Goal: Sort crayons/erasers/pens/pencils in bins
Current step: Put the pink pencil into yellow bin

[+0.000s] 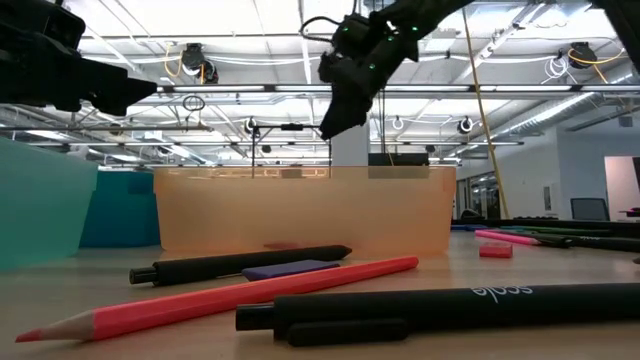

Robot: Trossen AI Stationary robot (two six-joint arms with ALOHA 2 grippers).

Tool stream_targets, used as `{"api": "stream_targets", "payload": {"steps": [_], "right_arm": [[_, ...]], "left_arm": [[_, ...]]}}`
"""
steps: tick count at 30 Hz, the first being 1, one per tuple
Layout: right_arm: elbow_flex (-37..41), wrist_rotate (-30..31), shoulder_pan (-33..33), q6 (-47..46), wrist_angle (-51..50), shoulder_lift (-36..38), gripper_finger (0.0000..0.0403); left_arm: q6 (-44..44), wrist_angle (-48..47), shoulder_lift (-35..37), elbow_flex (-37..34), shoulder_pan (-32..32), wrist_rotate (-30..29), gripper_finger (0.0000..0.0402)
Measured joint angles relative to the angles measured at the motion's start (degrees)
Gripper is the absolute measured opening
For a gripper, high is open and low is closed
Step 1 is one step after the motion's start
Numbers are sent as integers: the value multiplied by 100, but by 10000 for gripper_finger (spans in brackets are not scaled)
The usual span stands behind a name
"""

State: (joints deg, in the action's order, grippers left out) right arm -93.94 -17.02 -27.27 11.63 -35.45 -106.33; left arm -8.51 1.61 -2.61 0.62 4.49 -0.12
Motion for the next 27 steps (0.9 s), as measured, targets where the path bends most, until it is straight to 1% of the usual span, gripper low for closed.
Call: {"api": "stream_targets", "payload": {"steps": [2, 4, 6, 12, 14, 16, 18, 22, 25, 27], "right_arm": [[-164, 36, -1, -436, -82, -189, 161], [-218, 44, -1, -960, 28, -351, 161], [-218, 60, 29, -1282, 150, -507, 165], [-222, 62, 311, -1330, 201, -1001, 196], [-218, 170, 406, -1308, 175, -1012, 209], [-222, 535, 508, -1354, 190, -958, 216], [-222, 810, 564, -1389, -112, -839, 218], [-194, 978, 575, -1057, -1176, -447, 218], [217, 978, 575, -944, -1500, -39, 218], [659, 988, 575, -1122, -1588, 302, 216]], "left_arm": [[0, 0, 0, 0, -2, 0, 274], [0, -2, 0, 0, -2, 0, 274], [0, -4, 0, 0, 0, 0, 274], [-6, -1, 0, 0, 0, -1, 274], [-124, 43, 0, 0, 0, -195, 274], [-241, 156, 0, 0, 0, -523, 274], [-197, 471, -2, 0, 0, -755, 274], [-61, 1365, -2, 0, 0, -778, 274], [527, 1882, 0, 0, -2, -805, 274], [923, 2075, 0, 0, -1, -961, 274]]}}
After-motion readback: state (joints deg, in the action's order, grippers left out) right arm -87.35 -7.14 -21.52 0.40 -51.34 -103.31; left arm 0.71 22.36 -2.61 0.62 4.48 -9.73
